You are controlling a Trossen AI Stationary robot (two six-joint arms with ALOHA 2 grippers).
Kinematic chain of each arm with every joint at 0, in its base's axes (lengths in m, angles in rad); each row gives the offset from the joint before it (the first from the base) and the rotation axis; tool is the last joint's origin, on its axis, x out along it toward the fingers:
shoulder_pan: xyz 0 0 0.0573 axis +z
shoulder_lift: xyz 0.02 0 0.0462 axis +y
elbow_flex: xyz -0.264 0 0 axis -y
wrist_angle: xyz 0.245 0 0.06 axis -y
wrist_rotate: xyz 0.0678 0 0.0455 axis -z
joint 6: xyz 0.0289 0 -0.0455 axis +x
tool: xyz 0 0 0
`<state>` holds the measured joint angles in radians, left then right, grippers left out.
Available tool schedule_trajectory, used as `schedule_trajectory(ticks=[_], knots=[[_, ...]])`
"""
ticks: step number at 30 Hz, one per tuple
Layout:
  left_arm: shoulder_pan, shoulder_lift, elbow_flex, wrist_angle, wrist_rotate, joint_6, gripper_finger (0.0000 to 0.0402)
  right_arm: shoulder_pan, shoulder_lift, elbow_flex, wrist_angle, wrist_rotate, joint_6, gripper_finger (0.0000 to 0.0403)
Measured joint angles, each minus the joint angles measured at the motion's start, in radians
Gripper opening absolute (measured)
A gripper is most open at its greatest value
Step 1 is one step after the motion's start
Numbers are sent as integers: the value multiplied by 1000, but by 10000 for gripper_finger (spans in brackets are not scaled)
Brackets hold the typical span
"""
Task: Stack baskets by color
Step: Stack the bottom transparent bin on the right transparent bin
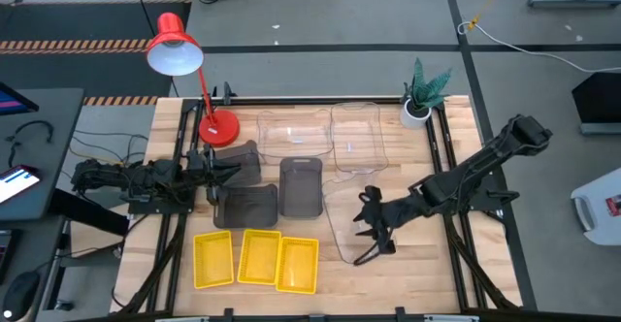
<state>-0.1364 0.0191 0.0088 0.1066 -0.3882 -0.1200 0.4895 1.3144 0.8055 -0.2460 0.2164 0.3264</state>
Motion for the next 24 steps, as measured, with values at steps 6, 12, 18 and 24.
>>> schedule_trajectory(ticks=[6, 12, 18, 24], knots=[[0, 0, 0, 0, 0, 0, 36, 41, 84, 116, -100, 27, 22, 188], [0, 0, 0, 0, 0, 0, 38, 46, 136, 218, -200, 27, 23, 208], [0, 0, 0, 0, 0, 0, 36, 50, 191, 307, -350, -22, 23, 242], [0, 0, 0, 0, 0, 0, 30, 52, 256, 395, -499, -59, 60, 234]])
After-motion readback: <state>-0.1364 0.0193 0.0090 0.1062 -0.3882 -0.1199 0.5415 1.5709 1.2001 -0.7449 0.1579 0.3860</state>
